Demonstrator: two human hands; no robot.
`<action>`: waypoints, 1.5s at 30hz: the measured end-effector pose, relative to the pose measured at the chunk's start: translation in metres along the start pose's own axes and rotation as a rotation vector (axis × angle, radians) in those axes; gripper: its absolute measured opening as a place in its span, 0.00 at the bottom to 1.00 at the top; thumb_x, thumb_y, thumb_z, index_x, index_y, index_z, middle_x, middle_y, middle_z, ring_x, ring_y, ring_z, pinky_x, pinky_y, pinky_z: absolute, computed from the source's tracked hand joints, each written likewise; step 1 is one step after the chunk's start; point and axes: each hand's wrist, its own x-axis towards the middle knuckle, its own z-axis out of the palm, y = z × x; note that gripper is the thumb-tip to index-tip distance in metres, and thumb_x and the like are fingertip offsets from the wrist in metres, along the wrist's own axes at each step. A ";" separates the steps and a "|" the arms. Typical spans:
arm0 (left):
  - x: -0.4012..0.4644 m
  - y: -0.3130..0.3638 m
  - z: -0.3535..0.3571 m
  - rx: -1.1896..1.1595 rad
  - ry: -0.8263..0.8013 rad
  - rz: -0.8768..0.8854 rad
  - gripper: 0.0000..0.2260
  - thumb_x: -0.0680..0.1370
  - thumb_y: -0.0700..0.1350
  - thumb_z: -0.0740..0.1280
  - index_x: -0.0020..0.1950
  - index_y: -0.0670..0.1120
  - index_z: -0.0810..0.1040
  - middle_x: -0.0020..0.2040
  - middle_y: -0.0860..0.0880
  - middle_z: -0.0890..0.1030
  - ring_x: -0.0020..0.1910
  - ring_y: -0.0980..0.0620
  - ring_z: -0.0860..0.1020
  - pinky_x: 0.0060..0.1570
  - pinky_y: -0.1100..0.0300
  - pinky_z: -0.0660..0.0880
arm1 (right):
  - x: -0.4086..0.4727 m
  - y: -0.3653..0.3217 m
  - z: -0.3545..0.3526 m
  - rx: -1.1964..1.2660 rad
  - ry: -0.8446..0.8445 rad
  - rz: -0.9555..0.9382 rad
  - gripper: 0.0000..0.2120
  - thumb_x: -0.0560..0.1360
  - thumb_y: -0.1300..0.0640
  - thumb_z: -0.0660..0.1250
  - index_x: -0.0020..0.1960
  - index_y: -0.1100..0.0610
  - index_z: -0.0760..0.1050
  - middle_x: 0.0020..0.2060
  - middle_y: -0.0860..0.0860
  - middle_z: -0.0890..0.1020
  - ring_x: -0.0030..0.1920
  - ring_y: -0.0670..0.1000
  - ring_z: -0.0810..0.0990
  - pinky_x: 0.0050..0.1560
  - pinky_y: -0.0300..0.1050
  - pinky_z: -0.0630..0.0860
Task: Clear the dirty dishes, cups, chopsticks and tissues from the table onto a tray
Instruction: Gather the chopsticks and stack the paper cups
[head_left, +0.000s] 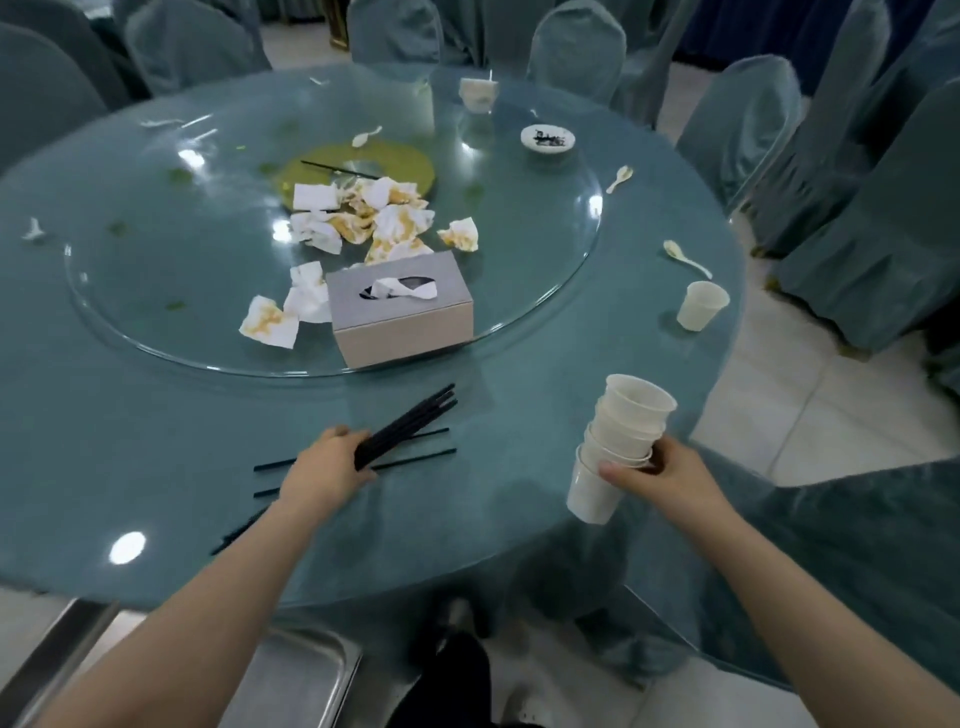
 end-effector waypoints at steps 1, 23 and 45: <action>0.009 -0.003 0.005 0.014 -0.018 -0.009 0.27 0.74 0.51 0.70 0.72 0.52 0.67 0.71 0.44 0.66 0.66 0.43 0.71 0.62 0.51 0.69 | 0.007 0.003 0.002 -0.004 0.014 0.017 0.23 0.64 0.52 0.78 0.57 0.50 0.77 0.50 0.43 0.83 0.51 0.43 0.82 0.51 0.43 0.76; 0.072 0.022 0.000 0.249 -0.224 0.105 0.06 0.76 0.47 0.63 0.43 0.45 0.71 0.37 0.51 0.72 0.38 0.49 0.72 0.36 0.59 0.67 | 0.047 0.012 0.015 0.068 0.175 0.176 0.18 0.67 0.51 0.76 0.55 0.46 0.75 0.50 0.43 0.82 0.49 0.47 0.82 0.45 0.47 0.80; 0.141 0.213 -0.062 -1.395 -0.436 -0.330 0.08 0.79 0.41 0.64 0.41 0.41 0.76 0.25 0.49 0.77 0.24 0.54 0.72 0.22 0.66 0.71 | 0.154 -0.031 -0.133 0.145 0.475 -0.022 0.15 0.67 0.55 0.77 0.47 0.44 0.74 0.46 0.42 0.80 0.49 0.46 0.80 0.57 0.57 0.78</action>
